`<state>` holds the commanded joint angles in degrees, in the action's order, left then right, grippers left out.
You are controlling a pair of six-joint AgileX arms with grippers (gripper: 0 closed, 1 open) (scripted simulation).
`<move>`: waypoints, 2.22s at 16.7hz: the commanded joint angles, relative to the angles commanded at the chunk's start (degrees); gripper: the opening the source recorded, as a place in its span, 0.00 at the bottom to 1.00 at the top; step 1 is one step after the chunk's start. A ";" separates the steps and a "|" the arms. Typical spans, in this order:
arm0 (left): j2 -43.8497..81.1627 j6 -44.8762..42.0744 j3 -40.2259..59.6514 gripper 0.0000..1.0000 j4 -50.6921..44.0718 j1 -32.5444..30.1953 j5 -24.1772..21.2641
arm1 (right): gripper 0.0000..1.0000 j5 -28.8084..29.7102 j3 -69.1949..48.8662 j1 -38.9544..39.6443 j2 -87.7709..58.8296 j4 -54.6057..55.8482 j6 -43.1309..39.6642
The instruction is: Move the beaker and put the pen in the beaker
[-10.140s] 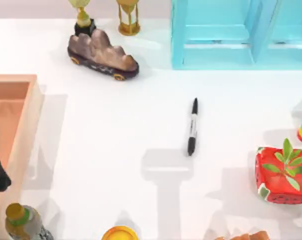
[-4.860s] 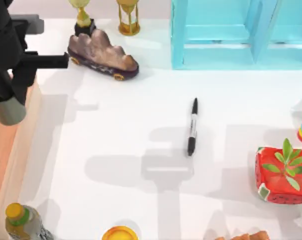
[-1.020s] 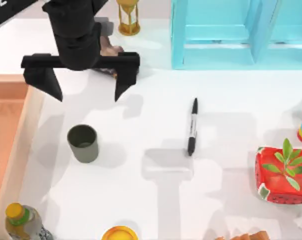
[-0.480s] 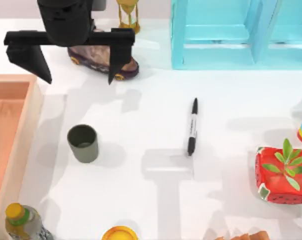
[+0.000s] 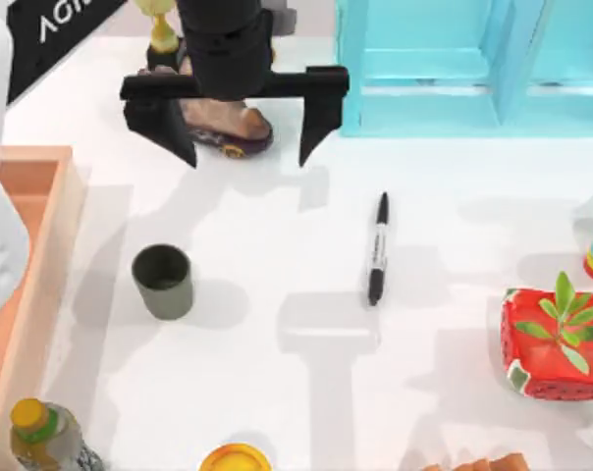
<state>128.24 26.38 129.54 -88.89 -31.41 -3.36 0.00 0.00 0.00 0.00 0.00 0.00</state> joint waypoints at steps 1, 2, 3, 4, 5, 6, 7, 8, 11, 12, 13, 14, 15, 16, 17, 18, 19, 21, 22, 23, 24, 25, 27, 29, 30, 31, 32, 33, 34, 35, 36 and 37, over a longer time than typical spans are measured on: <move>3.82 0.36 2.83 1.00 0.95 -1.21 -1.07 | 1.00 0.00 0.00 0.00 0.00 0.00 0.00; 7.65 0.72 5.66 1.00 1.97 -2.42 -2.17 | 1.00 0.00 0.00 0.00 0.00 0.00 0.00; 11.27 1.08 8.40 1.00 3.03 -3.59 -3.26 | 1.00 0.00 0.00 0.00 0.00 0.00 0.00; 14.50 1.40 10.94 1.00 4.05 -4.68 -4.29 | 1.00 0.00 0.00 0.00 0.00 0.00 0.00; 17.16 1.68 13.17 1.00 4.99 -5.65 -5.21 | 1.00 0.00 0.00 0.00 0.00 0.00 0.00; 19.21 1.92 15.01 1.00 5.76 -6.45 -5.97 | 1.00 0.00 0.00 0.00 0.00 0.00 0.00; 20.66 2.10 16.36 1.00 6.34 -7.04 -6.54 | 1.00 0.00 0.00 0.00 0.00 0.00 0.00; 21.47 2.21 17.14 1.00 6.67 -7.38 -6.87 | 1.00 0.00 0.00 0.00 0.00 0.00 0.00; 21.67 2.24 17.33 1.00 6.75 -7.47 -6.95 | 1.00 0.00 0.00 0.00 0.00 0.00 0.00; 21.71 2.19 17.10 1.00 6.64 -7.19 -6.87 | 1.00 0.00 0.00 0.00 0.00 0.00 0.00; 21.71 2.19 16.98 1.00 6.81 -7.22 -6.87 | 1.00 0.00 0.00 0.00 0.00 0.00 0.00; 21.77 2.21 16.44 1.00 7.55 -7.33 -6.90 | 1.00 0.00 0.00 0.00 0.00 0.00 0.00; 21.90 2.29 15.47 1.00 8.78 -7.48 -6.93 | 1.00 0.00 0.00 0.00 0.00 0.00 0.00; 22.11 2.42 14.17 1.00 10.38 -7.65 -6.94 | 1.00 0.00 0.00 0.00 0.00 0.00 0.00; 22.39 2.59 12.59 1.00 12.28 -7.84 -6.94 | 1.00 0.00 0.00 0.00 0.00 0.00 0.00; 22.71 2.80 10.83 1.00 14.41 -8.05 -6.93 | 1.00 0.00 0.00 0.00 0.00 0.00 0.00; 23.07 3.03 8.97 1.00 16.65 -8.28 -6.91 | 1.00 0.00 0.00 0.00 0.00 0.00 0.00; 23.82 3.50 5.33 1.00 21.12 -8.73 -6.87 | 1.00 0.00 0.00 0.00 0.00 0.00 0.00; 24.17 3.70 3.73 1.00 23.11 -8.94 -6.86 | 1.00 0.00 0.00 0.00 0.00 0.00 0.00; 24.45 3.87 2.41 1.00 24.76 -9.11 -6.85 | 1.00 0.00 0.00 0.00 0.00 0.00 0.00; 24.65 4.00 1.47 1.00 25.92 -9.23 -6.84 | 1.00 0.00 0.00 0.00 0.00 0.00 0.00; 24.75 4.06 0.99 1.00 26.49 -9.29 -6.84 | 1.00 0.00 0.00 0.00 0.00 0.00 0.00; 24.77 4.06 0.94 1.00 26.54 -9.30 -6.84 | 1.00 0.00 0.00 0.00 0.00 0.00 0.00; 24.77 4.06 0.94 1.00 26.54 -9.30 -6.84 | 1.00 0.00 0.00 0.00 0.00 0.00 0.00; 24.77 4.06 0.94 0.92 26.54 -9.30 -6.84 | 1.00 0.00 0.00 0.00 0.00 0.00 0.00; 24.77 4.06 0.94 0.85 26.54 -9.30 -6.84 | 1.00 0.00 0.00 0.00 0.00 0.00 0.00; 24.77 4.06 0.94 0.77 26.54 -9.30 -6.84 | 1.00 0.00 0.00 0.00 0.00 0.00 0.00; 24.77 4.06 0.94 0.70 26.54 -9.30 -6.84 | 1.00 0.00 0.00 0.00 0.00 0.00 0.00; 24.77 4.06 0.94 0.62 26.54 -9.30 -6.84 | 1.00 0.00 0.00 0.00 0.00 0.00 0.00; 24.77 4.06 0.94 0.55 26.54 -9.30 -6.84 | 1.00 0.00 0.00 0.00 0.00 0.00 0.00; 24.77 4.06 0.94 0.47 26.54 -9.30 -6.84 | 1.00 0.00 0.00 0.00 0.00 0.00 0.00; 24.77 4.06 0.94 0.40 26.54 -9.30 -6.84 | 1.00 0.00 0.00 0.00 0.00 0.00 0.00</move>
<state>153.01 30.45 130.48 -62.34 -40.71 -10.19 0.00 0.00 0.00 0.00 0.00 0.00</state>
